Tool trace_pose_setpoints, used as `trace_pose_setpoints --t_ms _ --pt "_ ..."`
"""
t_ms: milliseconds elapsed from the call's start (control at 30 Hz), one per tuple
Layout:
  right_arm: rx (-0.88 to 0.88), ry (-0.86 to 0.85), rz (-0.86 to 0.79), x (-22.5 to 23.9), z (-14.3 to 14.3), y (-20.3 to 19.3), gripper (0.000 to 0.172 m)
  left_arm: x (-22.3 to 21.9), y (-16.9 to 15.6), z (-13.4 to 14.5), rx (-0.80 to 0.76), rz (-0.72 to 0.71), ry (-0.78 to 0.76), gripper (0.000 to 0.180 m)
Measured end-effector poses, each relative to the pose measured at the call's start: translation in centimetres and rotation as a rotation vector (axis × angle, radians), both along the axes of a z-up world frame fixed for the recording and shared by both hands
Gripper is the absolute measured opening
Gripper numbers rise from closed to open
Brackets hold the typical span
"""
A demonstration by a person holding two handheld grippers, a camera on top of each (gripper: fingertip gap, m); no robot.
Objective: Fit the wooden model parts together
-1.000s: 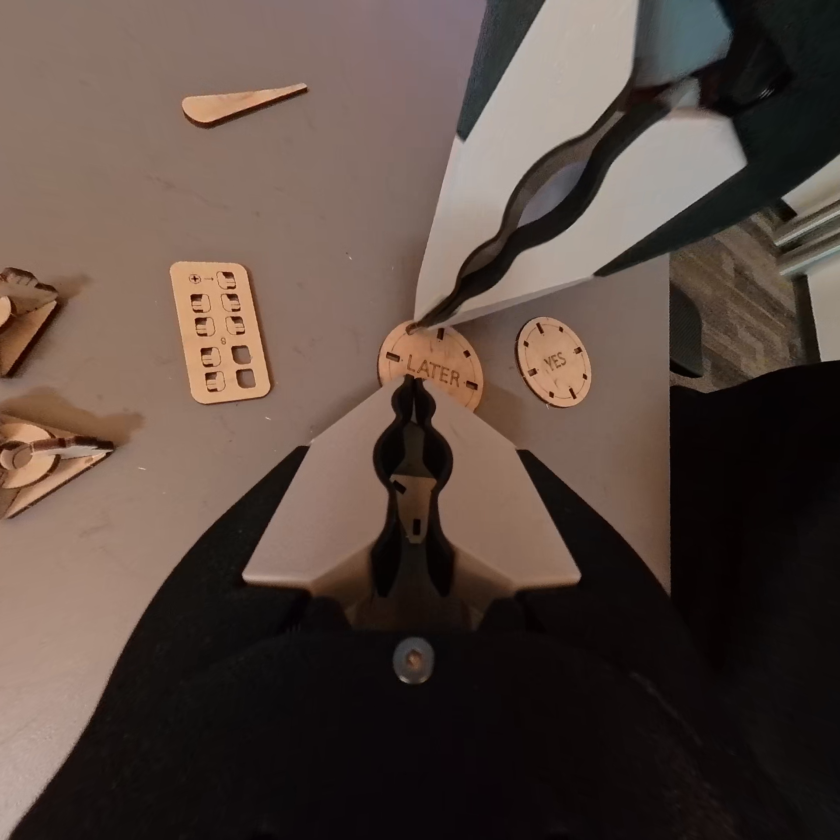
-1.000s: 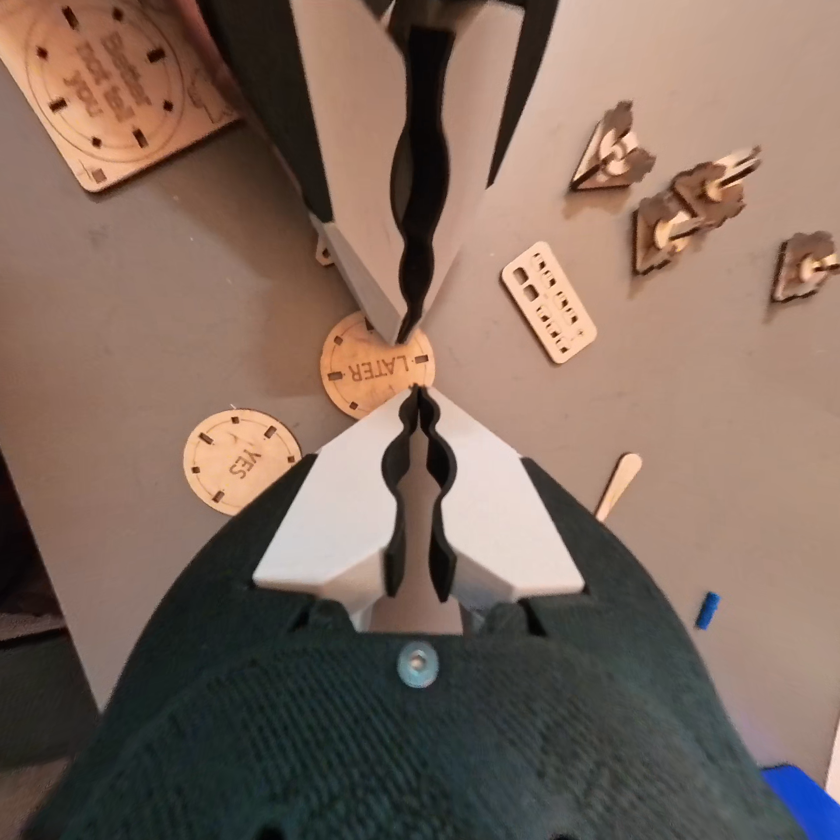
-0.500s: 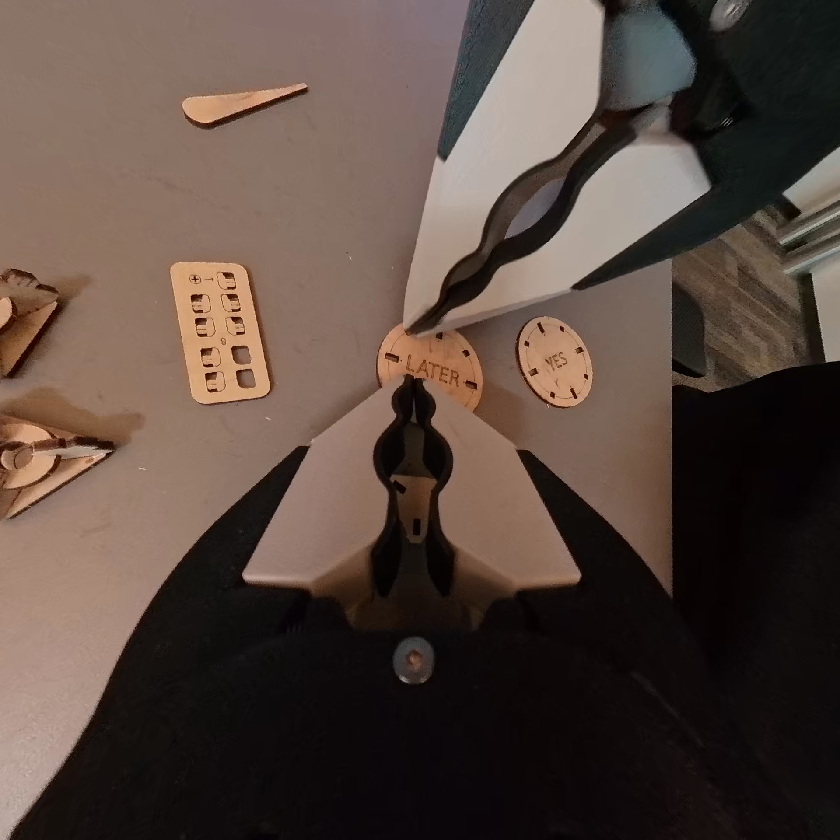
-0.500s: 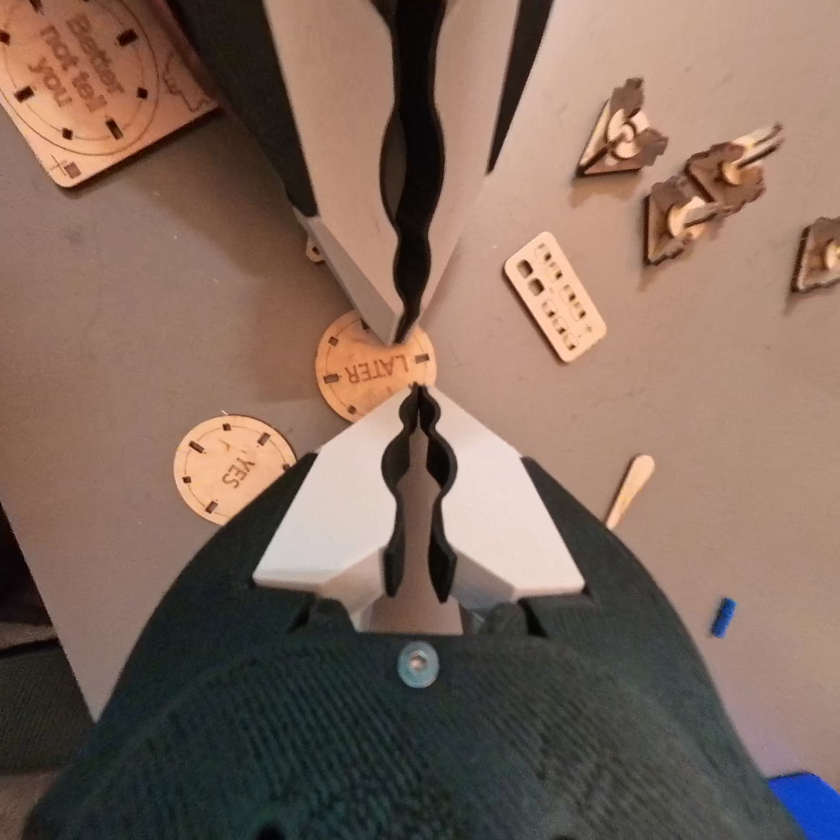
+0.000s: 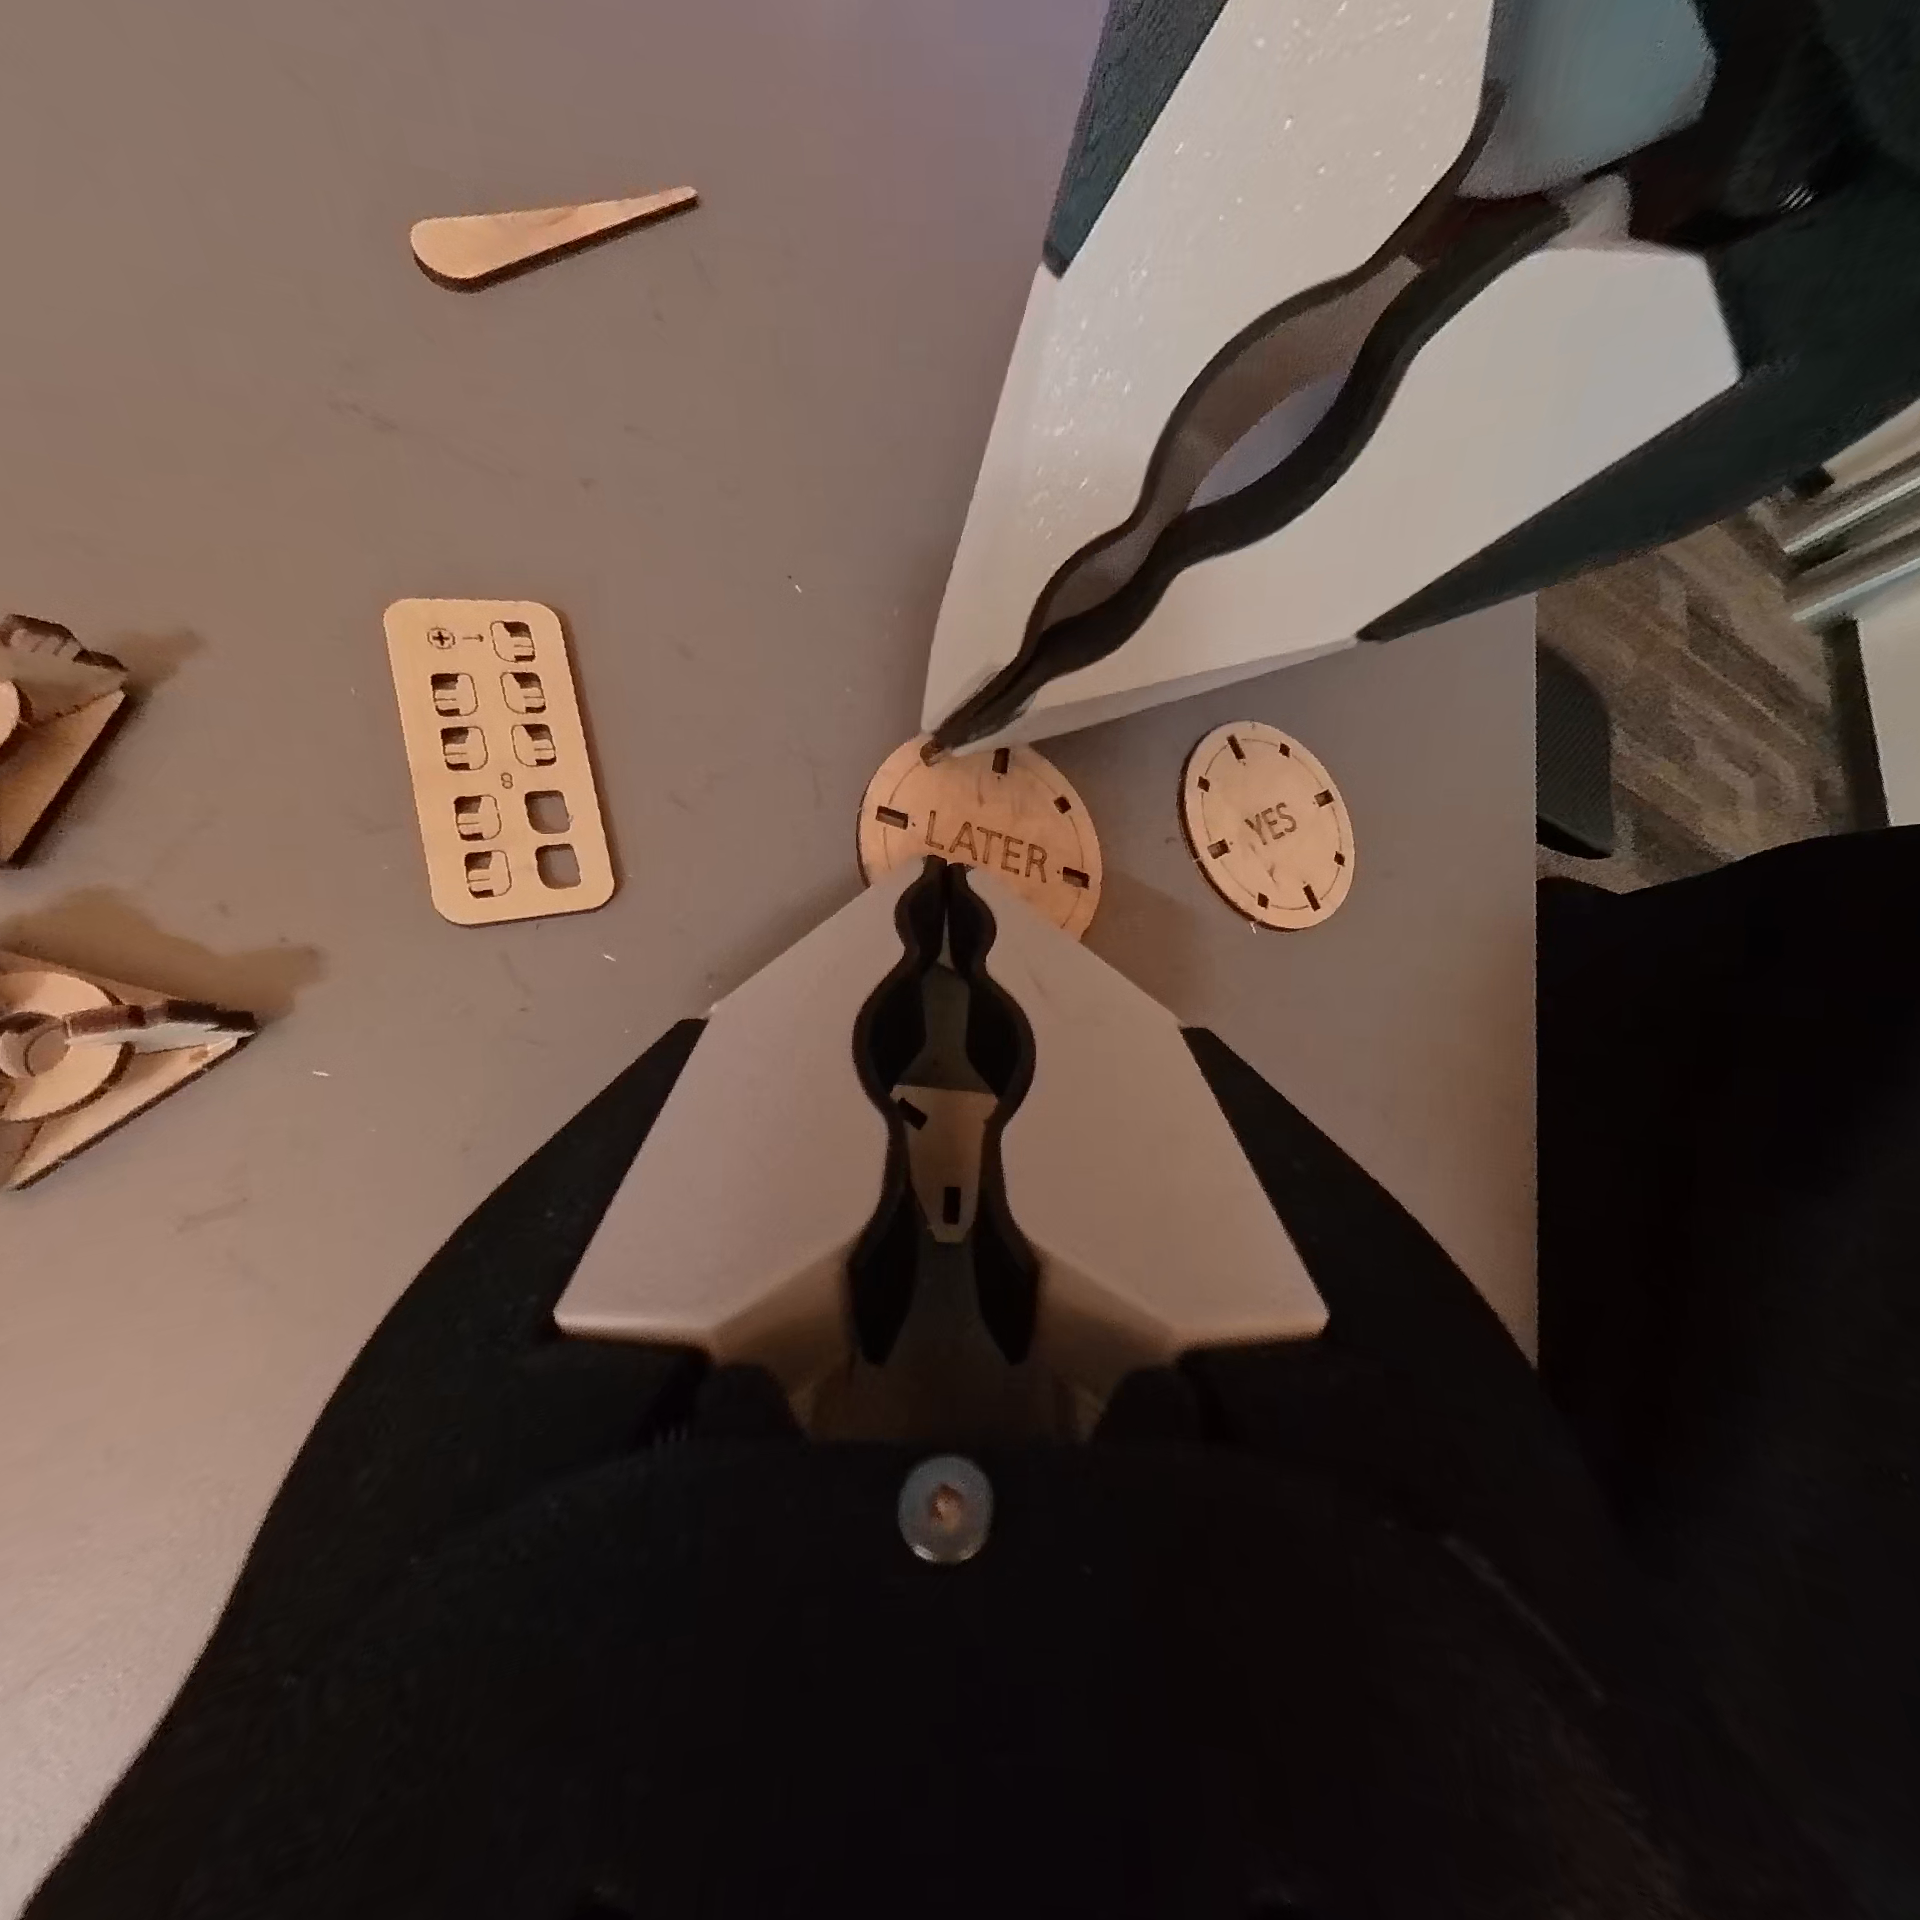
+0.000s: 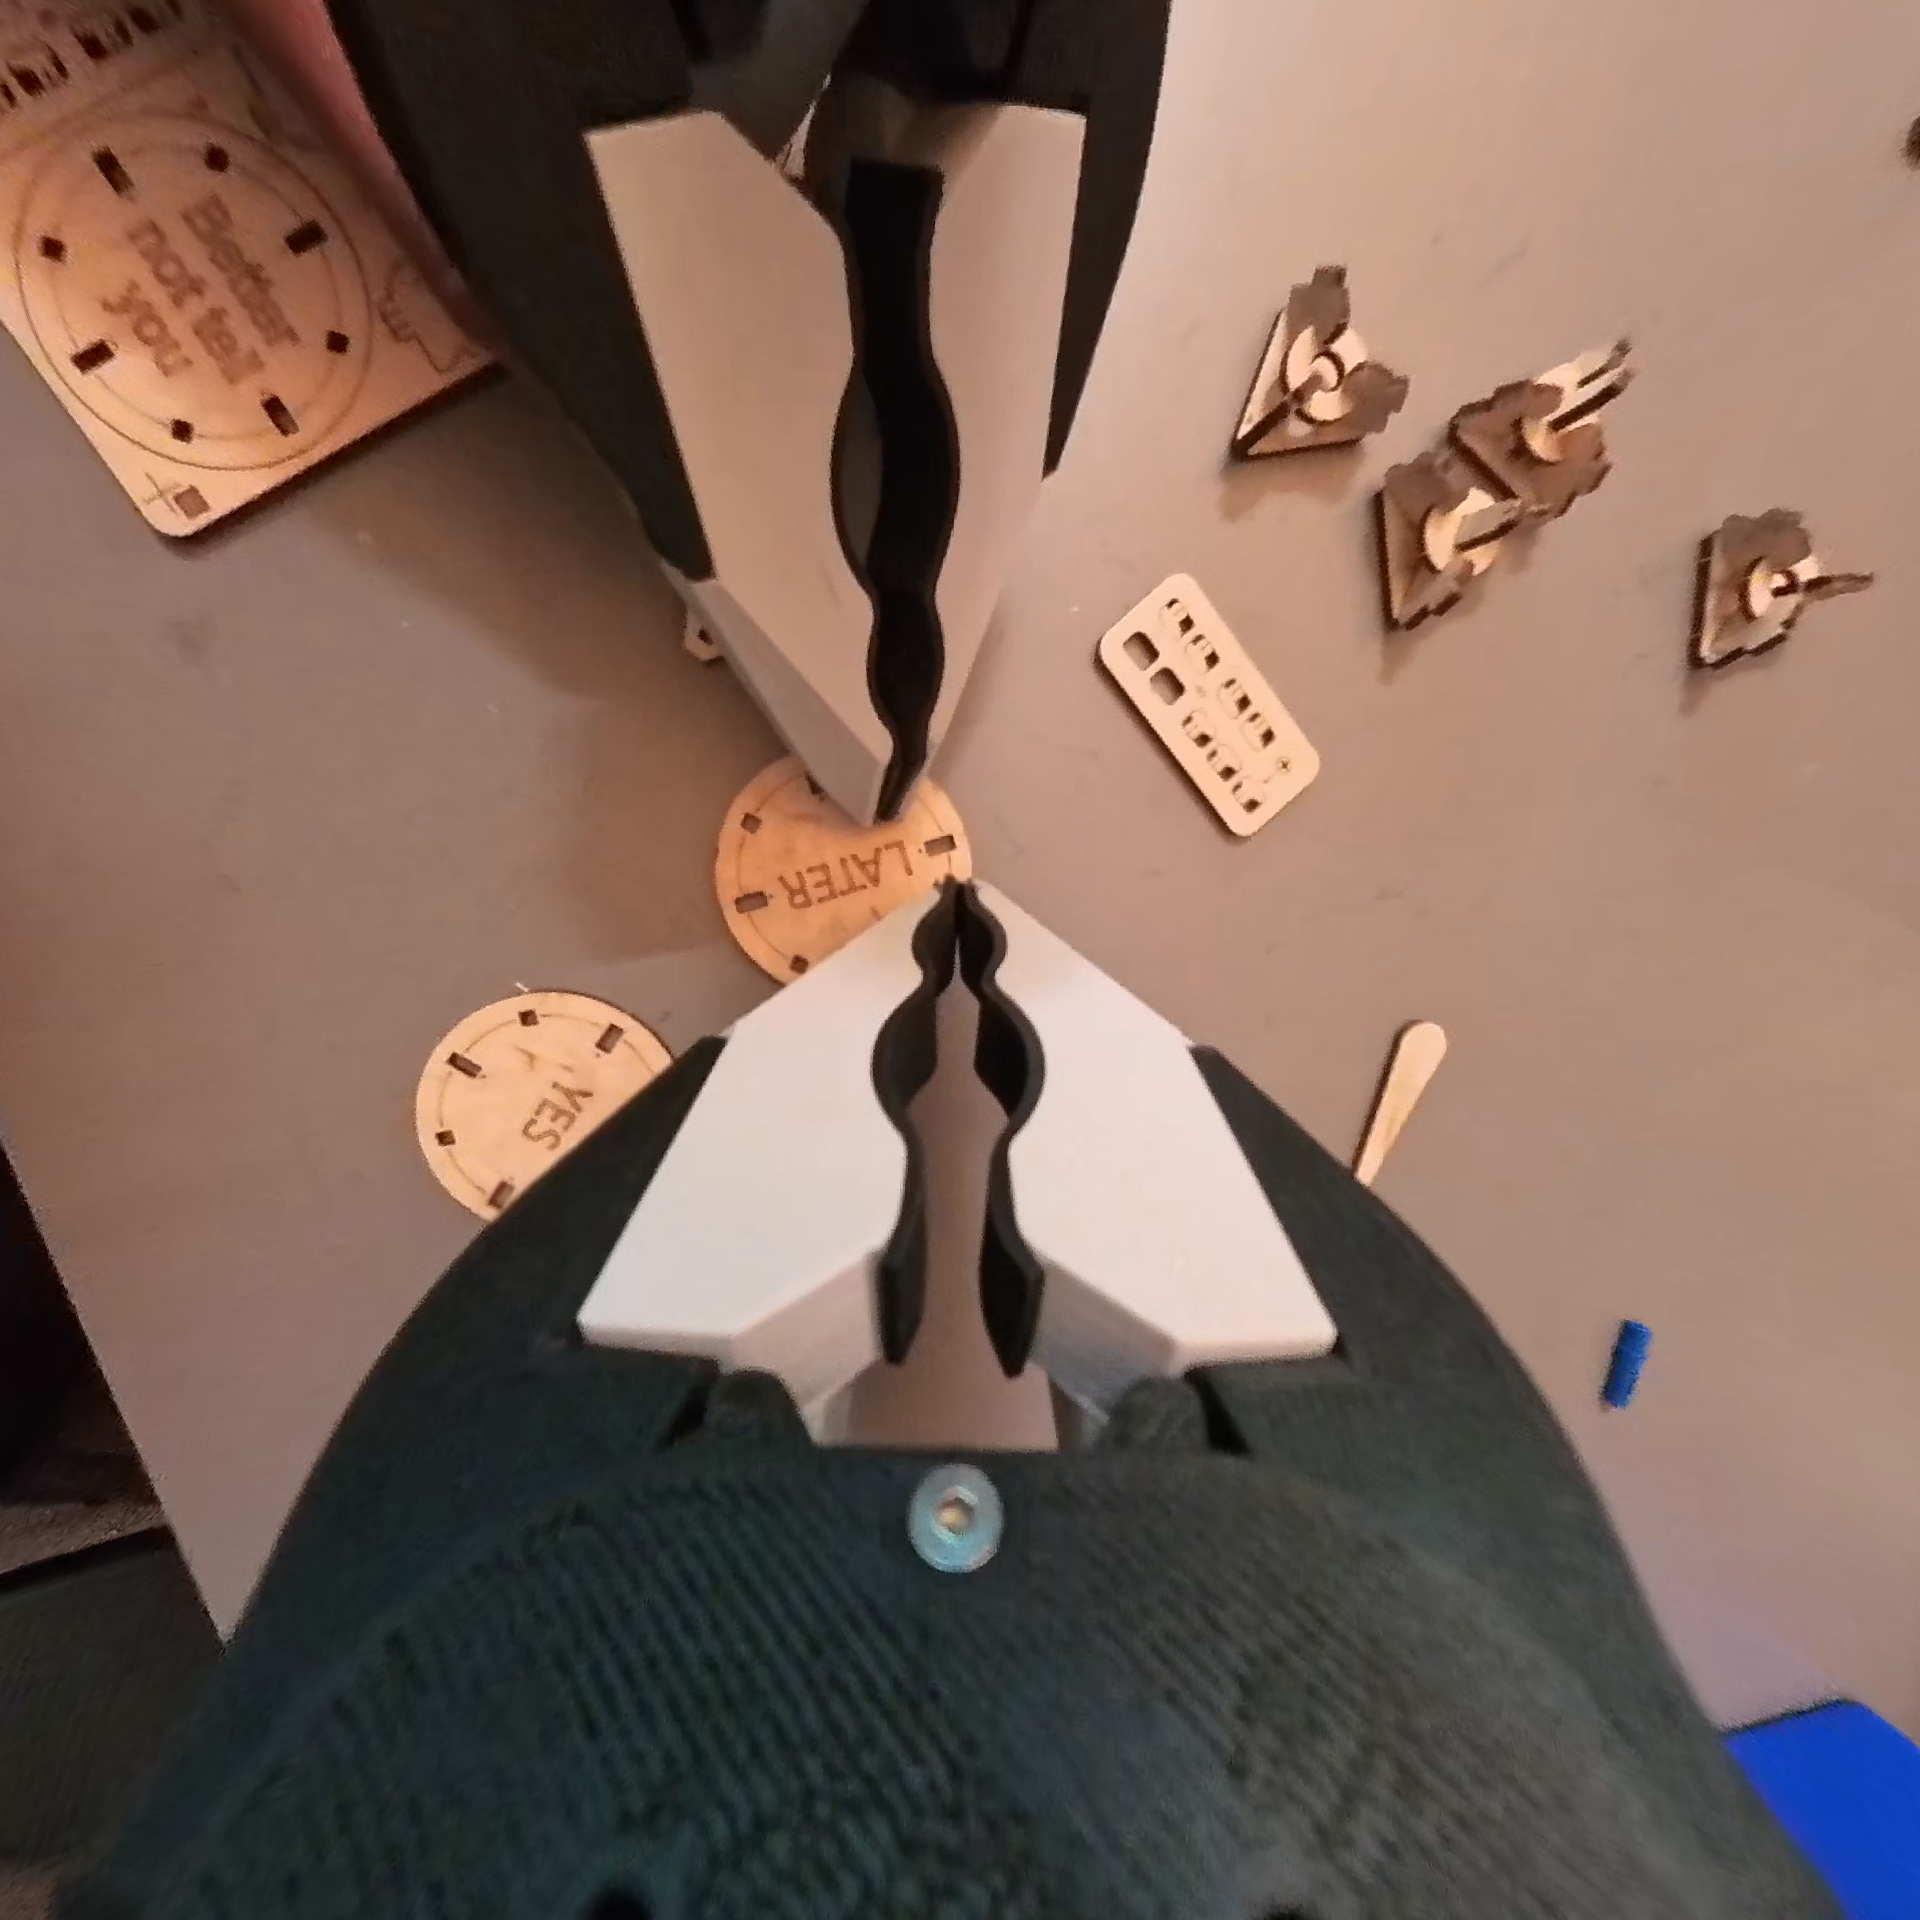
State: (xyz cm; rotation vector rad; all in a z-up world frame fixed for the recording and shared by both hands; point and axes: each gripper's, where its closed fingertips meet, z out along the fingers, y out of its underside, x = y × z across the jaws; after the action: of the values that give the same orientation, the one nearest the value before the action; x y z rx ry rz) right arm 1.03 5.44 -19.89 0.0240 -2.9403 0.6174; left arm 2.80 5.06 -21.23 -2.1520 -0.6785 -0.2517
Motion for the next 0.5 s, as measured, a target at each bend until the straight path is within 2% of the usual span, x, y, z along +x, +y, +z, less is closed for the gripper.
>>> trace_pose_setpoints --t_ms 100,267,400,500 --pt "0.035 0.01 0.002 -0.2 -1.2 0.3 0.0 0.0 0.0 0.0 0.0 0.0 0.0 0.0" --pt "-0.013 0.012 -0.016 -0.3 0.4 -0.2 0.0 0.0 0.0 0.0 0.002 0.0 -0.004 0.0" --pt "0.036 -0.01 -0.011 0.3 -1.3 0.3 0.0 0.0 0.0 0.0 -0.001 0.0 0.001 0.0" --pt "-0.006 -0.024 -0.034 0.1 -0.7 0.1 0.0 0.0 0.0 0.0 0.002 0.0 -0.006 0.0"
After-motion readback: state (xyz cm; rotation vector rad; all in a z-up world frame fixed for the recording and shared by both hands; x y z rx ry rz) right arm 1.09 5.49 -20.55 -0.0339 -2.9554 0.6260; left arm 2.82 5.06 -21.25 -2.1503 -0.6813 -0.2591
